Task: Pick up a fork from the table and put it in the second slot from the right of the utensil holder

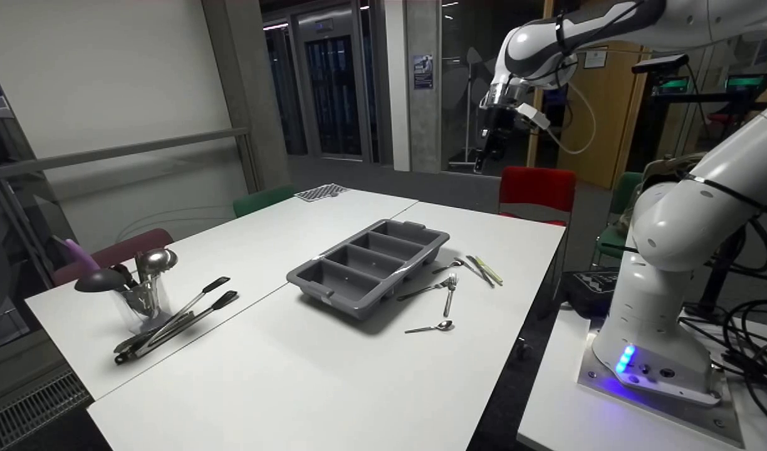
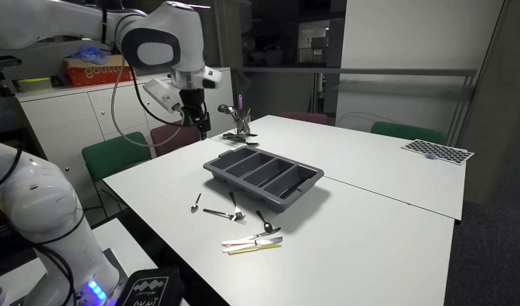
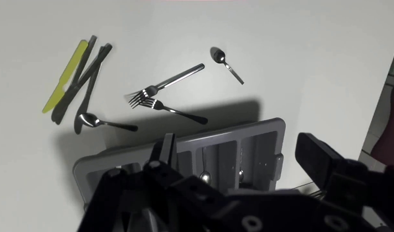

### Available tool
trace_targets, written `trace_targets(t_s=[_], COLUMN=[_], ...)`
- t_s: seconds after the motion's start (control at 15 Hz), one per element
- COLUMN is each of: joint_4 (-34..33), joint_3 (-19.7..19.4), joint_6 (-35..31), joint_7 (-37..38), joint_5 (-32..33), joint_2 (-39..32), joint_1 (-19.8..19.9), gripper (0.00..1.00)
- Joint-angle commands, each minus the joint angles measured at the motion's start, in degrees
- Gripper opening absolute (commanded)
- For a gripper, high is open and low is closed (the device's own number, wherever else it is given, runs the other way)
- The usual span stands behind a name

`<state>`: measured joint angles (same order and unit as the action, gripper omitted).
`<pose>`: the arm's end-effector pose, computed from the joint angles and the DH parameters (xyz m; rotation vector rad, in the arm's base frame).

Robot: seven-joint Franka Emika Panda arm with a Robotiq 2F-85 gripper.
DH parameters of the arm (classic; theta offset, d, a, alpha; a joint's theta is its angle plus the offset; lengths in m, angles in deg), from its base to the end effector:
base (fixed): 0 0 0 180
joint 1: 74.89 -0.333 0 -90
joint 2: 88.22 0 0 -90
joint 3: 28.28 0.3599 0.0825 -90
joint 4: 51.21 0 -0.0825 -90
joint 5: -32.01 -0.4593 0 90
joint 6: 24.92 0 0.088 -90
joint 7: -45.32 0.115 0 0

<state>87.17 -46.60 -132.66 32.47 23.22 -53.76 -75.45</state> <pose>0.4108 -0.1308 0.5269 -2.8275 0.1136 -0.1644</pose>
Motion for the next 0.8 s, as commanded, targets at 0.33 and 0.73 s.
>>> trace_targets(t_s=[0.33, 0.73], joint_4=[-0.92, -1.04], joint_3=[3.1, 3.25], joint_6=[0.07, 0.08], joint_7=[9.7, 11.17], joint_5=[-5.71, -6.31], joint_2=[-6.01, -6.04], joint_1=[7.03, 7.44], gripper=[1.0, 1.0])
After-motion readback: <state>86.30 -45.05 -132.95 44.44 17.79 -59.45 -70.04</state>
